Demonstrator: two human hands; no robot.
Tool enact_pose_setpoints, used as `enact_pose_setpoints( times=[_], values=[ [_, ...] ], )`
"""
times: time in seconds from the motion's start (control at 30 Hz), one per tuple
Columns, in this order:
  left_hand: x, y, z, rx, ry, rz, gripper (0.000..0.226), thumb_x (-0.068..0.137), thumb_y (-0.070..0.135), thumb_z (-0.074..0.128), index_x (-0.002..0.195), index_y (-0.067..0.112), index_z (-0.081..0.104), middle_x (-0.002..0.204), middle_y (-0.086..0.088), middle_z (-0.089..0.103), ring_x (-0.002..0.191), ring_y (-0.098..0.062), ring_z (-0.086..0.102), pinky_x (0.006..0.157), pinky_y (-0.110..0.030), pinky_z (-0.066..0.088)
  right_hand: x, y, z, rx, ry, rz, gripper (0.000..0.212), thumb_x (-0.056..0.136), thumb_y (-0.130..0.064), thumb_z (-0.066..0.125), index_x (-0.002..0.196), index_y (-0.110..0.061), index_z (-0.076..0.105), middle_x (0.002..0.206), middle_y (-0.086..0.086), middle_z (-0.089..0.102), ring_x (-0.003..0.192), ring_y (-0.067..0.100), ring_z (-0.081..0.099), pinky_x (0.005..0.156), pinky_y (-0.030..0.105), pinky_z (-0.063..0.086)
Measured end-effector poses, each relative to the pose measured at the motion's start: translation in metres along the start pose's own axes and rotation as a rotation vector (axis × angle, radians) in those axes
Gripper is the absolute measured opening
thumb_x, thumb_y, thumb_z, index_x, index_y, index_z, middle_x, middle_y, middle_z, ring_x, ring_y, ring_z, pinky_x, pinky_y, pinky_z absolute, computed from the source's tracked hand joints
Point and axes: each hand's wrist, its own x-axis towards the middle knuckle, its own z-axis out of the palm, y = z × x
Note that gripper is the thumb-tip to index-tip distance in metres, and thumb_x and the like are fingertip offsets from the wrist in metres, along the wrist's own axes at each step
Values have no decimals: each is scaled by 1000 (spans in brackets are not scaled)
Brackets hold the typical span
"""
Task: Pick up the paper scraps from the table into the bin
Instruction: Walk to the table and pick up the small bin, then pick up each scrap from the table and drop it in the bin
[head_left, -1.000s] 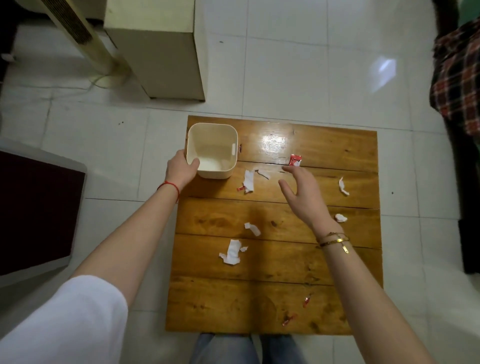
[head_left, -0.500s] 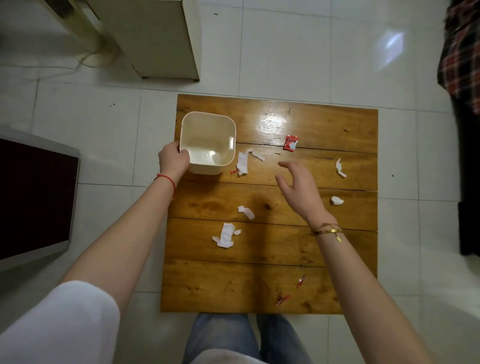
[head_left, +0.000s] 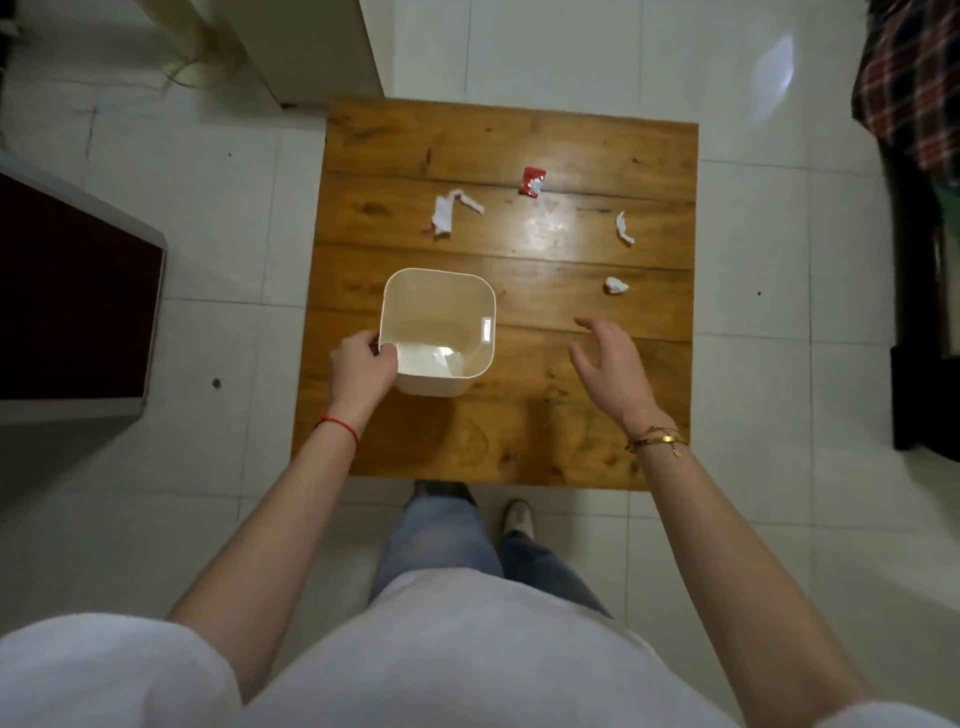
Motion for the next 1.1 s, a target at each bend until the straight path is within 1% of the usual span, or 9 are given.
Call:
enact_pose_setpoints(
  times=[0.1,0.17,0.3,0.4,0.5,0.67,0.8,0.93,1.1],
  values=[
    [-62,-16,25,-10,-20,-1,23,89,19,47,94,9,68,87,-7,67,81,-23,61,54,-21,40,-42,35,4,-7,-5,4,41,95,-24,53,134,-11,47,134,8,53,128,22,44,107,34,35],
    [-97,-28,41,-2,-15,-10,26,89,18,47,100,7,67,92,-7,67,81,-21,59,53,-17,39,-63,52,9,-25,-13,0,42,95,-25,52,134,-13,47,135,7,52,128,21,44,106,31,33],
    [-155,-55,74,5,-18,-26,25,89,20,48,102,8,67,96,-11,70,85,-27,63,70,-34,54,-92,76,20,-55,-46,-40,42,95,-25,51,134,-12,47,134,8,53,127,22,46,105,32,35],
    [-188,-77,98,-4,-35,-53,25,88,18,48,101,8,67,96,-12,70,82,-25,62,64,-27,47,-107,89,32,-82,-99,-81,42,95,-22,50,135,-9,46,134,11,52,127,24,45,106,36,37],
    [-210,-95,122,32,-37,-66,27,85,15,48,103,10,68,95,-11,71,79,-23,58,69,-26,42,-115,98,48,-124,-151,-117,42,96,-22,49,135,-7,45,135,13,50,126,28,44,106,39,36],
    [-224,-127,158,40,-95,-101,28,84,14,48,104,10,67,93,-12,71,84,-29,63,70,-30,48,-112,108,76,-154,-191,-128,43,97,-22,46,137,-9,43,139,14,46,128,29,42,107,38,33],
    [-218,-153,184,60,-120,-129,24,82,12,50,97,9,68,78,-9,66,76,-31,61,63,-28,42,-101,117,104,-163,-209,-139,46,97,-20,44,141,-10,38,145,12,40,134,28,34,112,38,26],
    [-207,-178,205,44,-149,-192,30,82,13,49,105,10,67,83,-11,68,79,-30,61,65,-27,41,-90,122,129,-186,-212,-165,49,97,-22,43,144,-10,34,149,13,36,137,30,31,115,42,23],
    [-190,-210,232,-45,-144,-317,29,81,10,51,104,9,68,81,-8,68,83,-30,64,69,-25,42,-79,130,163,-157,-234,-180,55,98,-25,43,148,-11,26,156,13,23,143,30,22,117,43,20]
  ],
)
